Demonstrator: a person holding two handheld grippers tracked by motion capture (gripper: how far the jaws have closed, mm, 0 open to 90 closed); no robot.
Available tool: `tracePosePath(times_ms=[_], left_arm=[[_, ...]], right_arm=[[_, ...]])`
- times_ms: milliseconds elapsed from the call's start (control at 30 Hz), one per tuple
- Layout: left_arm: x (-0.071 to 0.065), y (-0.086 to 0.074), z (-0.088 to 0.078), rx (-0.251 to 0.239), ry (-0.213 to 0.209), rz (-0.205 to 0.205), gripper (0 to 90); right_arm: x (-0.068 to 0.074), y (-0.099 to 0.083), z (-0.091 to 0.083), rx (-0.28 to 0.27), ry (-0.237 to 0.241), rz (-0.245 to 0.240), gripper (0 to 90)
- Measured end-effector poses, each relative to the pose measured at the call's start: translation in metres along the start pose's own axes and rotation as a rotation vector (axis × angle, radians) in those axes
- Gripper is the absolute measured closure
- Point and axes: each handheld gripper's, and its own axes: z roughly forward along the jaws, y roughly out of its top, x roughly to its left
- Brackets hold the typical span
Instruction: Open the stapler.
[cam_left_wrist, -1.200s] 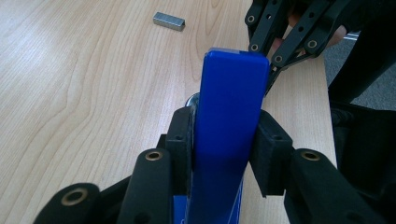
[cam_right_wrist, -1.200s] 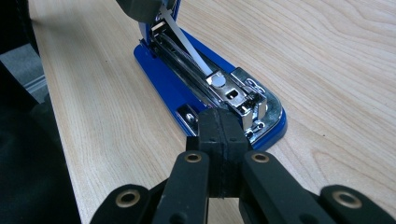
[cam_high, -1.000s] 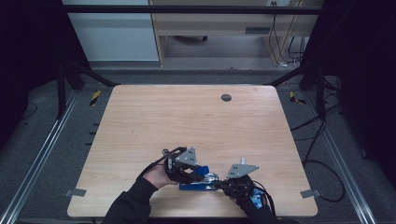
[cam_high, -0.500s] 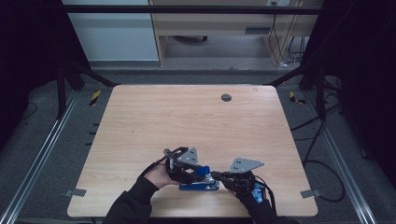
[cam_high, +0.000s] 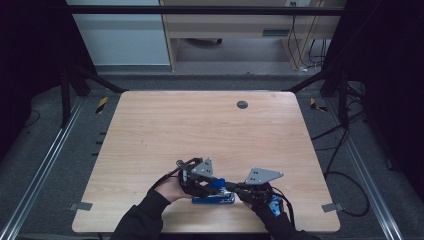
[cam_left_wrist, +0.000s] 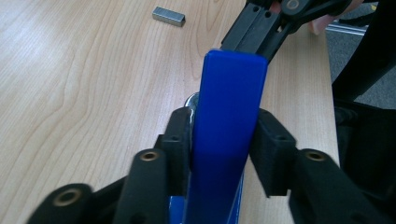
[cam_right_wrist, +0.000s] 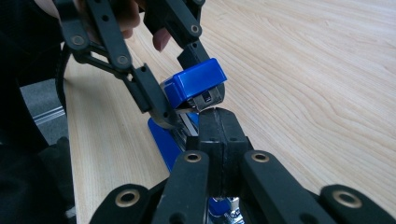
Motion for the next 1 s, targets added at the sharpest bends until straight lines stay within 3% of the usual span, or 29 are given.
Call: tracePosePath(times_ms=[133,267,433,500,567,600,933,1000], left_arm=[[-0.002,0.000,-0.004,0.003,0.015,-0.009,52.6],[-0.004,-0.003,-0.014,-0.008,0.057,-0.029,49.5],[-0.004,-0.009,-0.033,-0.050,0.109,-0.063,48.5],[-0.003,-0.015,-0.042,-0.090,0.149,-0.109,48.6],[-0.002,-0.017,-0.044,-0.098,0.161,-0.117,48.6],[-0.001,-0.021,-0.048,-0.110,0.189,-0.137,48.6],[0.002,-0.034,-0.053,-0.195,0.285,-0.232,52.8],[-0.001,-0.040,-0.053,-0.222,0.327,-0.260,55.0]], right_arm=[[-0.001,-0.001,0.001,0.002,0.003,0.009,90.0],[-0.001,-0.001,0.001,0.004,0.005,0.018,90.0],[-0.001,-0.002,0.001,0.007,0.009,0.023,90.0],[-0.001,-0.002,0.001,0.007,0.010,0.025,90.0],[-0.001,-0.002,0.001,0.007,0.009,0.025,90.0],[-0.001,-0.002,0.001,0.007,0.009,0.027,90.0],[-0.001,-0.001,0.001,0.008,0.008,0.030,90.0],[-0.001,-0.001,0.001,0.008,0.007,0.030,90.0]])
